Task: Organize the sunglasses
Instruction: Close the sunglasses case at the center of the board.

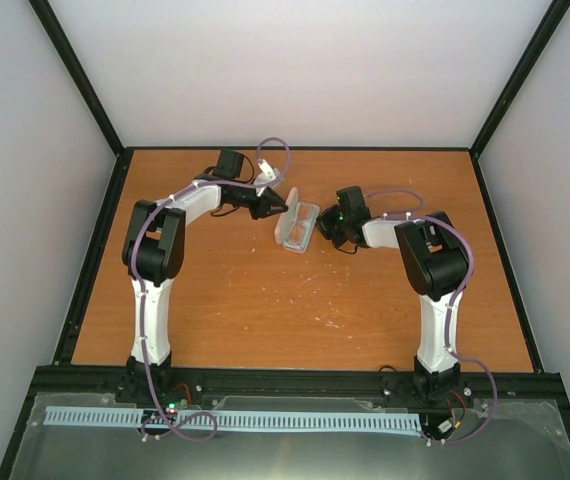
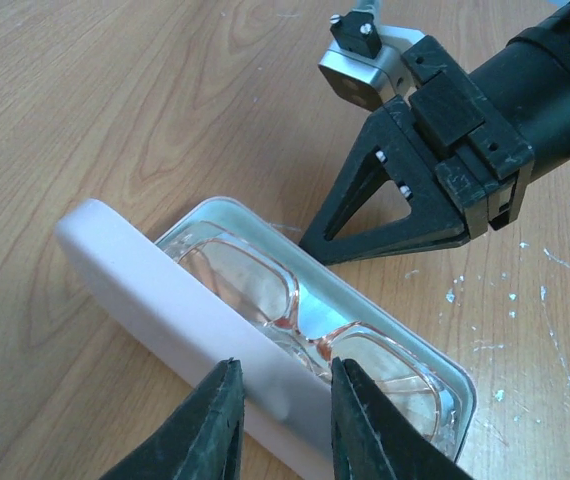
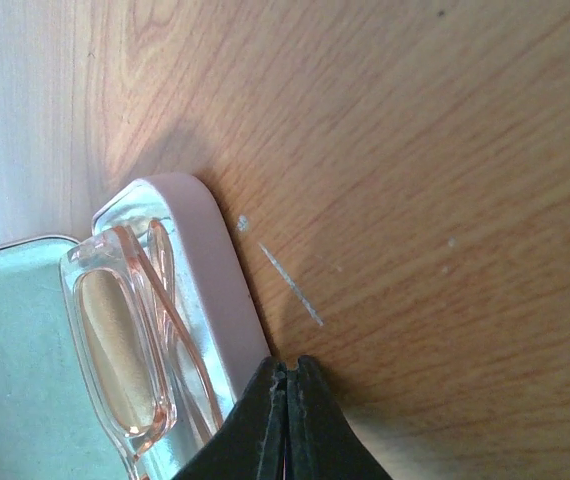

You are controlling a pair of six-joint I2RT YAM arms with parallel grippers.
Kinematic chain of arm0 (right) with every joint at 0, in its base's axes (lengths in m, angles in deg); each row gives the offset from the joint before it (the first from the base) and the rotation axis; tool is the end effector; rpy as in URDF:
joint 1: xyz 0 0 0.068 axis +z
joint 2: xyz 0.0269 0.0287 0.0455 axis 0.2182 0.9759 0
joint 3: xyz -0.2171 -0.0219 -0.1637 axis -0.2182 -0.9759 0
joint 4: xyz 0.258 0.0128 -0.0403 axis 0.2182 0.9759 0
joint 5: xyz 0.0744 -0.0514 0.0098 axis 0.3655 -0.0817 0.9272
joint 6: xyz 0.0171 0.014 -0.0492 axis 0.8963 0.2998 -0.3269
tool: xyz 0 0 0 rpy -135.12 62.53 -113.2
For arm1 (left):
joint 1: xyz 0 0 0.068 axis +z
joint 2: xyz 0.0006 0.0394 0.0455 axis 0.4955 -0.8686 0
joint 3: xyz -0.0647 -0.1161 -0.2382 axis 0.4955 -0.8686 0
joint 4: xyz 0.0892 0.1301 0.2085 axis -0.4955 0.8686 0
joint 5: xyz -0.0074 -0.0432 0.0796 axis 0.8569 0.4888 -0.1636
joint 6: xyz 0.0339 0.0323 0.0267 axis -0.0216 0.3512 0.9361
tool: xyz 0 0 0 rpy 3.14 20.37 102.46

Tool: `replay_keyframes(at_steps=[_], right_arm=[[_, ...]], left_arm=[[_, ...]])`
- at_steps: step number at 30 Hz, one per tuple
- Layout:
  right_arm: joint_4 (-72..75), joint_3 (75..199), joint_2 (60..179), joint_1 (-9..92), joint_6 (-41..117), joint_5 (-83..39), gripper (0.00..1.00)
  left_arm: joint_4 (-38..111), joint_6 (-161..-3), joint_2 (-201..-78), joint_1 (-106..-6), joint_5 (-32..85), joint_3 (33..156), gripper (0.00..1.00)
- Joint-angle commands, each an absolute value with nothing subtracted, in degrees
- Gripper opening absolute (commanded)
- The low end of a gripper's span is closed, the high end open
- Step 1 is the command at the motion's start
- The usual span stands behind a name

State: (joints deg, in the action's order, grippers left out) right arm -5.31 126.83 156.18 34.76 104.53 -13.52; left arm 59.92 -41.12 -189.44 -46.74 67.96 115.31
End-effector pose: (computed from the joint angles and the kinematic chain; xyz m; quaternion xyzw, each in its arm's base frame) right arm 0.3814 0.1657 0.1117 0.3499 0.8509 0.3595 0.1560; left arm 0.4400 -0.1631 0.1723 0.4616 0.7400 -0.3646 0.3262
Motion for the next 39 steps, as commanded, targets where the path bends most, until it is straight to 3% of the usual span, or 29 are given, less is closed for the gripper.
replay_keyframes(at_steps=[1,39], right_arm=[[0.4,126.6,159.8,34.5,103.0,-14.5,0.03],[-2.8,128.7,164.2,34.2,100.4,-7.8,0.03]], left_arm=[[58.2,-42.6,-189.1,-47.9,69.4,115.5,0.27],[58.7,-45.6,-197.1,-51.4,71.0,119.2,0.26]])
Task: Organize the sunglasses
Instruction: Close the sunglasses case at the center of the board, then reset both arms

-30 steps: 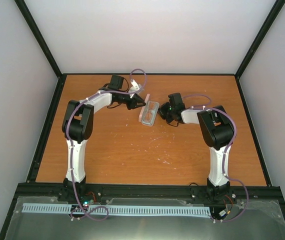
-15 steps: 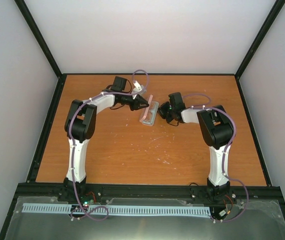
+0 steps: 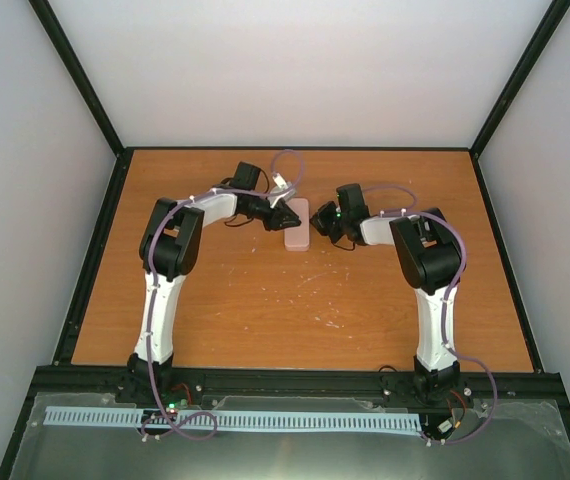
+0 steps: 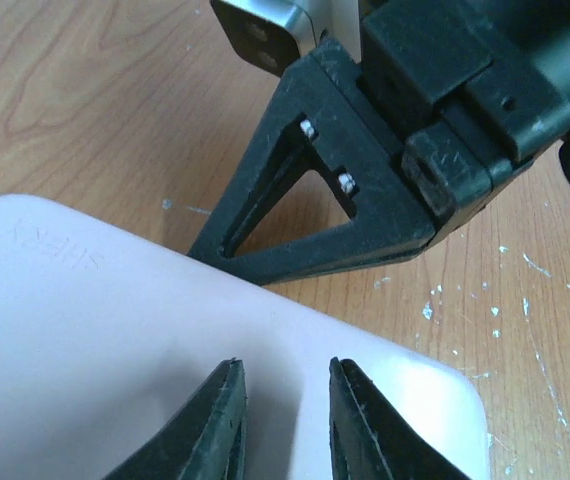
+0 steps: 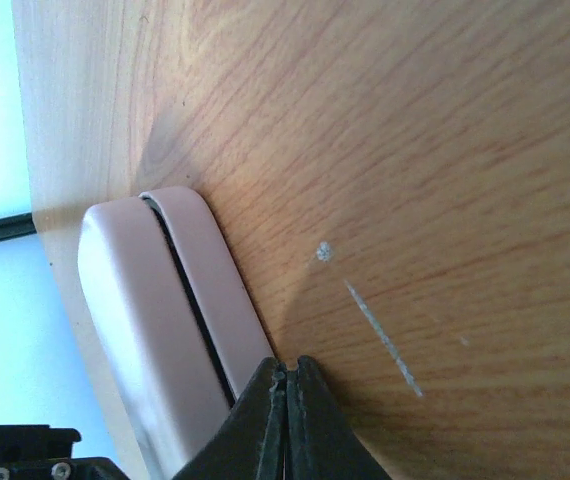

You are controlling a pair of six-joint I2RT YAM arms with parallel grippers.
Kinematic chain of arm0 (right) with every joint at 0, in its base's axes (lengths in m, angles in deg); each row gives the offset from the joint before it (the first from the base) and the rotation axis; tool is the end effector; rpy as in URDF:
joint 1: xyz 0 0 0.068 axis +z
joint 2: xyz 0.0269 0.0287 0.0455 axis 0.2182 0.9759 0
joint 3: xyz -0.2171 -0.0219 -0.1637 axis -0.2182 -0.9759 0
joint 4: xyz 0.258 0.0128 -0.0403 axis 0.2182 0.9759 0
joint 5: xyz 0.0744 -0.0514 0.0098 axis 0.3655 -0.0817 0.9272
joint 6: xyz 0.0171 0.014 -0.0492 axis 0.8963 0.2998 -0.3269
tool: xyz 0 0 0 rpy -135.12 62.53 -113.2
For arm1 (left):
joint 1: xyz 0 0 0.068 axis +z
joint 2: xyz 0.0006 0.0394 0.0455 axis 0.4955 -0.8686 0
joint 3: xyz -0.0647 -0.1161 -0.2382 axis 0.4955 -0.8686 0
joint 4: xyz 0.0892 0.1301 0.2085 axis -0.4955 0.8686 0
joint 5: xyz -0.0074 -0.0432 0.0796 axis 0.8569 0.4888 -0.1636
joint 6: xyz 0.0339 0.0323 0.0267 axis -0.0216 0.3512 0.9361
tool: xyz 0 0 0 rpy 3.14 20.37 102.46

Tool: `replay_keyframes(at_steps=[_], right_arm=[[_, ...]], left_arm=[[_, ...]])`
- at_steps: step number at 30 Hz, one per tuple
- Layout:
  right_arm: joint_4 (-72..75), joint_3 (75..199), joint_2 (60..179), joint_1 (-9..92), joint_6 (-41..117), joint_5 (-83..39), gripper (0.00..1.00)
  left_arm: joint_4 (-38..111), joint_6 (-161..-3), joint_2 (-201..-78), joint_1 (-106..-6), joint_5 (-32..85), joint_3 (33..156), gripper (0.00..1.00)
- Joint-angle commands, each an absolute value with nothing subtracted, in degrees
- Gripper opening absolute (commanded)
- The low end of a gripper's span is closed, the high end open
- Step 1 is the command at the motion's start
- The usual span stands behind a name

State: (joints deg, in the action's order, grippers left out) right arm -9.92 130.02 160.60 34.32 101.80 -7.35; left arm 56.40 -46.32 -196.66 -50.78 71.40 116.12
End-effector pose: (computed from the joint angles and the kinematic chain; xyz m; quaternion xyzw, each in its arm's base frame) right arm 0.3979 0.1727 0.1027 0.3020 0.8504 0.4046 0.1482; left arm 0.4369 -0.1988 0.1239 0.4499 0.7404 -0.4195 0.2711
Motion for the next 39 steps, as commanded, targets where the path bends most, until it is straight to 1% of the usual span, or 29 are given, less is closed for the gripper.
replay_keyframes(at_steps=[1,7,10,15,18,26,30,33,36,39], right_arm=[[-2.6,128.7,163.9,34.1,100.2,-7.9,0.03],[1.5,128.7,159.4,32.6,96.6,-11.7,0.03],[6.6,129.5,155.8,31.6,92.0,-15.1,0.04],[13.2,127.8,148.2,30.3,86.9,-21.2,0.05],[13.8,124.7,143.5,29.7,85.9,-22.8,0.08],[17.4,120.2,133.8,29.7,82.5,-26.9,0.09],[18.8,119.5,131.0,29.7,81.1,-28.4,0.09],[19.1,118.9,130.3,29.7,80.7,-28.2,0.09],[18.9,117.8,129.8,29.7,80.5,-27.9,0.09],[18.2,117.1,128.8,29.7,79.9,-27.9,0.09]], left_arm=[[59.1,-45.5,-197.1,-51.4,70.8,119.4,0.26],[59.8,-42.6,-192.2,-51.3,68.2,117.9,0.24],[57.7,-42.4,-187.9,-51.0,67.3,115.1,0.26],[57.7,-44.8,-186.2,-51.1,69.8,115.1,0.26],[57.6,-45.3,-186.9,-51.2,70.1,116.3,0.26],[61.4,-45.8,-195.5,-51.8,70.7,121.2,0.26],[63.8,-43.9,-199.2,-53.3,67.2,122.3,0.27],[68.9,-41.3,-202.5,-55.1,63.5,125.0,0.26],[69.2,-40.4,-201.7,-55.5,62.4,122.9,0.26],[65.0,-40.2,-195.5,-55.5,61.3,117.4,0.26]])
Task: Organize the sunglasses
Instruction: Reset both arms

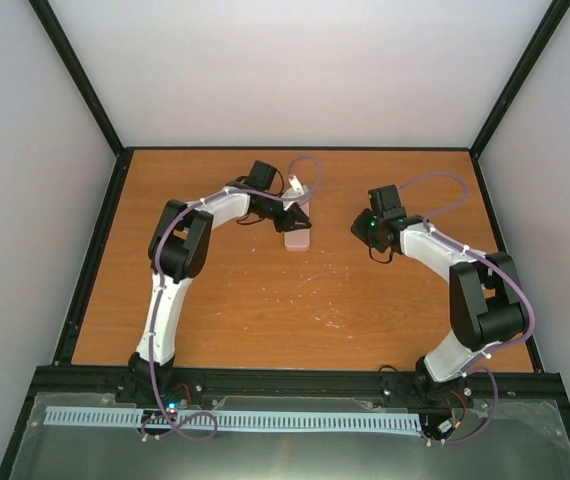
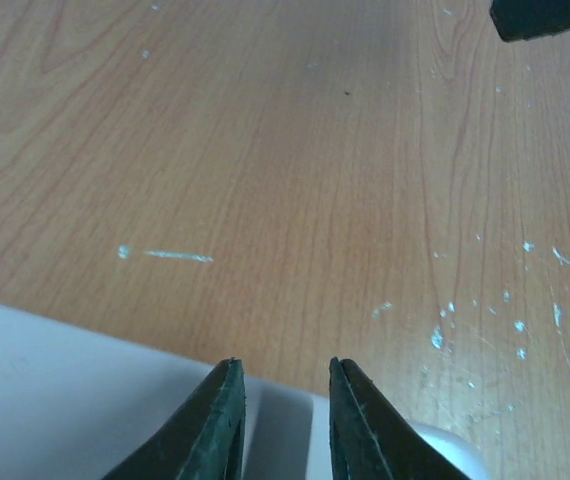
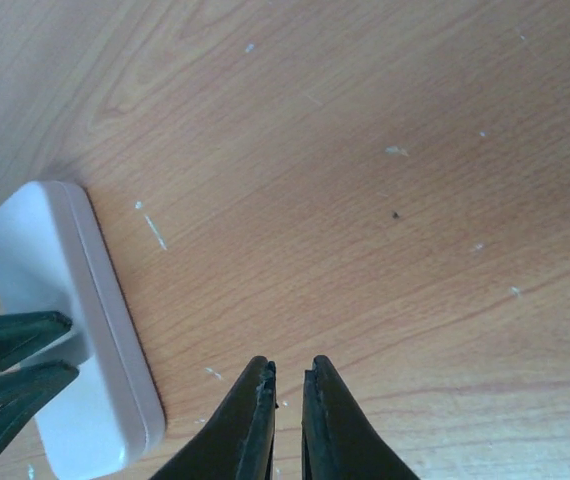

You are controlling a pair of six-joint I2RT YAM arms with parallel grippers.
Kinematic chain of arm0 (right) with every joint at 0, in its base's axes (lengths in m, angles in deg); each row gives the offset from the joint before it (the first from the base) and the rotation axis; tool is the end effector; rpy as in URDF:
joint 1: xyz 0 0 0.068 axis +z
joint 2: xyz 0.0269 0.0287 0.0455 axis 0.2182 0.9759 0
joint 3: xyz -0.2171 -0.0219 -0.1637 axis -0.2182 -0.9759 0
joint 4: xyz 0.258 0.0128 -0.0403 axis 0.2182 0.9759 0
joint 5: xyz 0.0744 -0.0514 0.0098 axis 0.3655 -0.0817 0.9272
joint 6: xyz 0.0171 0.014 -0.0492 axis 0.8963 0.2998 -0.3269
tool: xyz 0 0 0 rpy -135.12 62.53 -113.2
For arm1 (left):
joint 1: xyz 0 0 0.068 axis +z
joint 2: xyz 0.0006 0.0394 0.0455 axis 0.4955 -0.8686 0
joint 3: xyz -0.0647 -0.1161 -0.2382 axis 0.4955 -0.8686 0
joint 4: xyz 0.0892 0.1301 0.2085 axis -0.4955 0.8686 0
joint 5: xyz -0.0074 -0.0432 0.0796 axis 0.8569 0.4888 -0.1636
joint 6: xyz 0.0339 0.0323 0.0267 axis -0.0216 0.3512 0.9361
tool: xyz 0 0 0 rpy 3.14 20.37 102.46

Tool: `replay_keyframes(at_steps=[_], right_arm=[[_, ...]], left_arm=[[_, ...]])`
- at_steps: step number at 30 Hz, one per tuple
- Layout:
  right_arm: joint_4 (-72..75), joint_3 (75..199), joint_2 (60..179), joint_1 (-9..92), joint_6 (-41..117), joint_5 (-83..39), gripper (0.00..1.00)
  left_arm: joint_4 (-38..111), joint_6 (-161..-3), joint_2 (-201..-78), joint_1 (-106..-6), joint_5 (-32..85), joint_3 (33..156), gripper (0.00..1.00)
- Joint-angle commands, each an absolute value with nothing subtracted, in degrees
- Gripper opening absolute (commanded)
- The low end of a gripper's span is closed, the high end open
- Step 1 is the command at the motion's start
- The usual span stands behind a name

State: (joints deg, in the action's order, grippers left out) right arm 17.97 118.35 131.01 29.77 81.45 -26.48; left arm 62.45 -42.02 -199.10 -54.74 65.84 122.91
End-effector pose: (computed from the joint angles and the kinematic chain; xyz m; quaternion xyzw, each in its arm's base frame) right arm 0.3176 0.0999 0.1962 0.2615 0.9102 0.1964 0.2541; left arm 0.4363 -0.2326 0.1301 0.4962 0.7354 -0.3786 0.2640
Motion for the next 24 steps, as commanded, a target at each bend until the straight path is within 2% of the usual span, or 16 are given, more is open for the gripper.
replay_keyframes(at_steps=[1,3,5,6,7,8,13,24], right_arm=[[18.2,117.1,128.4,29.7,79.4,-28.1,0.10],[18.5,117.6,127.7,29.7,77.7,-28.5,0.11],[19.7,118.5,126.9,29.7,75.8,-29.5,0.13],[20.5,119.0,126.5,29.7,74.7,-30.2,0.14],[21.3,119.4,125.7,29.7,73.5,-31.0,0.15],[21.9,119.6,125.1,29.7,72.2,-31.9,0.17],[26.3,120.2,122.5,29.6,67.6,-36.5,0.26],[29.3,118.8,120.3,28.3,68.4,-35.7,0.29]], left_arm=[[63.3,-40.0,-193.1,-55.5,61.0,115.5,0.28],[60.5,-39.8,-188.2,-55.4,60.8,112.3,0.32],[57.8,-40.2,-182.9,-55.3,60.9,109.4,0.48],[56.1,-40.9,-180.0,-55.1,60.9,107.9,0.67],[54.3,-42.0,-177.3,-54.9,60.8,106.4,0.94],[52.2,-43.3,-174.2,-54.8,60.0,104.9,0.99],[43.0,-51.2,-160.0,-54.1,52.3,98.6,1.00],[43.2,-65.3,-141.6,-47.2,43.1,85.7,1.00]])
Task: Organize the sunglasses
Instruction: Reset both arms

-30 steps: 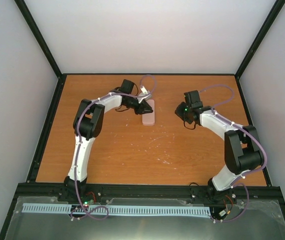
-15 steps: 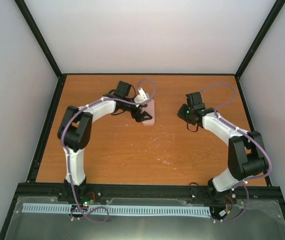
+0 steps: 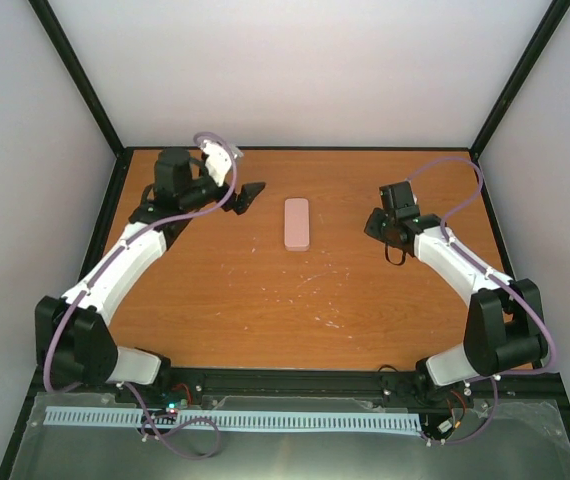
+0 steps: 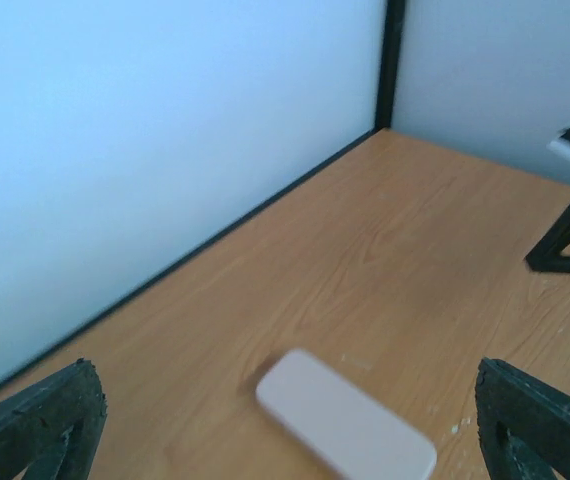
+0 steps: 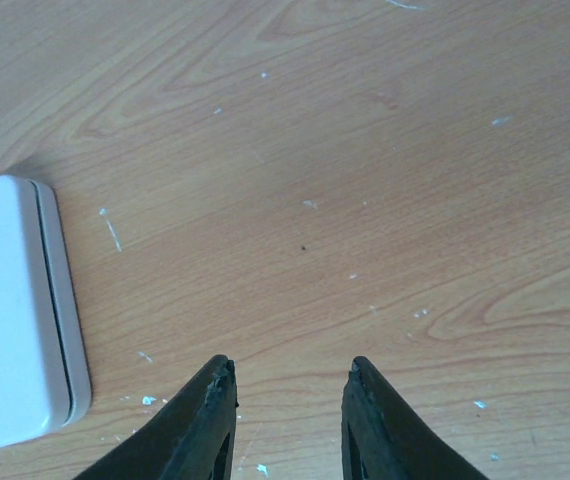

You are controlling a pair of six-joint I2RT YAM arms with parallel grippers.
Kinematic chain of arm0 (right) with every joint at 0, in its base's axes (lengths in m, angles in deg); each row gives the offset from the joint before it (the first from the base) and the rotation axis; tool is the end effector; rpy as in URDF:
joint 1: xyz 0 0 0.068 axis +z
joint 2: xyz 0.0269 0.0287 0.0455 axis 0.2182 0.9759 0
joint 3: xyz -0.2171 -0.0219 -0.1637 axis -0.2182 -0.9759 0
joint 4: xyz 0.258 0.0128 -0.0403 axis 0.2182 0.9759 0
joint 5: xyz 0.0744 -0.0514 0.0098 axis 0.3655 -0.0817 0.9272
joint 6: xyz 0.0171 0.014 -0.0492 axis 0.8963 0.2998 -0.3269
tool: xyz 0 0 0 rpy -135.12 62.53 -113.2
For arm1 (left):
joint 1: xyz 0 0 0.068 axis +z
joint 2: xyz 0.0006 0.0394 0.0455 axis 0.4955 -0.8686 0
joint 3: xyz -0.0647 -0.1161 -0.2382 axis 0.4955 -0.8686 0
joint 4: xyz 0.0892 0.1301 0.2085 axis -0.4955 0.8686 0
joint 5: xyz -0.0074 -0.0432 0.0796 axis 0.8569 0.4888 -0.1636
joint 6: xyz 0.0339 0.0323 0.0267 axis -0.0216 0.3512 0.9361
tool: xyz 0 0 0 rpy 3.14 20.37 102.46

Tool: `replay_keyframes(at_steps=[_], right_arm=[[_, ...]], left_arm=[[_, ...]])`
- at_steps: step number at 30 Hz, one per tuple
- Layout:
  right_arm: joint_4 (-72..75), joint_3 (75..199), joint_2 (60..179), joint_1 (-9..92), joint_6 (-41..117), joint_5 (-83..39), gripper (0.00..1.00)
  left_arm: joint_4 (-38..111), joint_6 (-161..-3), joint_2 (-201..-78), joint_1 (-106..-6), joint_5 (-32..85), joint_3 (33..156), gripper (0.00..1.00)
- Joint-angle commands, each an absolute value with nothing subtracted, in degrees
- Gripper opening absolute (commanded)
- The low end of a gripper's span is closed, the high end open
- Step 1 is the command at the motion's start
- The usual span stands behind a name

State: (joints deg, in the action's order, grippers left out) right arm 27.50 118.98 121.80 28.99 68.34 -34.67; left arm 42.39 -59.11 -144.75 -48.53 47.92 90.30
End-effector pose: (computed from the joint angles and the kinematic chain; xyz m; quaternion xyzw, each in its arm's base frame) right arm 0.2922 0.0824 0.2366 0.1846 0.9273 0.1048 0.3084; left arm 0.3052 -0.1225 0.3500 0.3502 0.7065 -0.2402 0.5661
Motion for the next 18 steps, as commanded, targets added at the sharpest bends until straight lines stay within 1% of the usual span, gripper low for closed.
replay_keyframes(at_steps=[1,6,15,17,18], right_arm=[[29.4,118.7,120.2,28.2,68.4,-35.6,0.29],[30.5,118.6,120.6,28.0,69.3,-36.3,0.29],[32.6,117.9,122.1,27.8,71.3,-37.8,0.23],[32.9,117.7,122.4,27.7,71.9,-37.5,0.26],[32.6,117.4,122.3,27.6,72.0,-37.2,0.30]], left_arm=[[43.3,-65.9,-140.6,-46.8,43.0,84.6,1.00],[43.1,-67.2,-137.9,-45.7,43.5,80.8,1.00],[43.0,-67.3,-136.5,-45.7,43.8,78.9,1.00],[43.1,-67.8,-136.8,-45.7,43.4,78.8,1.00],[43.1,-68.3,-136.8,-45.7,43.1,78.7,1.00]])
